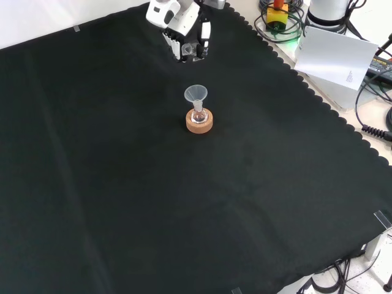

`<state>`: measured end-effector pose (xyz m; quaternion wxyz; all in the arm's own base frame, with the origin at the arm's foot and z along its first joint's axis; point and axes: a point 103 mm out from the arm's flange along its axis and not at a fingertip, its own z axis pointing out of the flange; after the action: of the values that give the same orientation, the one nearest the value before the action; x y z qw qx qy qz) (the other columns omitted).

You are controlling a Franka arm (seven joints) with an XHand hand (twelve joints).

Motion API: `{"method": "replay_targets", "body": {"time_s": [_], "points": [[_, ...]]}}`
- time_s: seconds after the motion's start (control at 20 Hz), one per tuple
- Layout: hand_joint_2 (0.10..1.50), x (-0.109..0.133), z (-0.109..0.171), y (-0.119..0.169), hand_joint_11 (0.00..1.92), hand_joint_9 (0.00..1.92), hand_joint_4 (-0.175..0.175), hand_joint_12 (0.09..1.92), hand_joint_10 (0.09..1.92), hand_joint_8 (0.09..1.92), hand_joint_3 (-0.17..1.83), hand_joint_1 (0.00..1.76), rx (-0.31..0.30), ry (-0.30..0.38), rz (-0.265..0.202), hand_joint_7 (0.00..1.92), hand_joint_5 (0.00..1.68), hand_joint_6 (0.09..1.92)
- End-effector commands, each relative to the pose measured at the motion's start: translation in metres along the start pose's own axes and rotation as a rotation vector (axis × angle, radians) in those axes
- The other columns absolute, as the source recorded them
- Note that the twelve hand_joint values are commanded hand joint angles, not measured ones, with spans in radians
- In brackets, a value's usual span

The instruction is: Put the graduated cylinder back on the table.

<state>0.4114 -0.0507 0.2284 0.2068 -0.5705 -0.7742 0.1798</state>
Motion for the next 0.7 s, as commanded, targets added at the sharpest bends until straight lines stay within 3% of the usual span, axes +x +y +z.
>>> {"method": "replay_targets", "body": {"time_s": [0.05, 0.7], "points": [[1.11, -0.012, 0.003, 0.008, 1.31, 1.51, -0.175, 0.72, 0.09, 0.98, 0.01, 1.26, -0.117, 0.038, -0.029, 1.01, 0.97, 0.99], [1.11, -0.045, 0.011, 0.05, 1.31, 1.51, -0.175, 0.73, 0.09, 0.99, 0.0, 1.26, -0.351, 0.253, -0.082, 1.01, 0.97, 1.0]]}}
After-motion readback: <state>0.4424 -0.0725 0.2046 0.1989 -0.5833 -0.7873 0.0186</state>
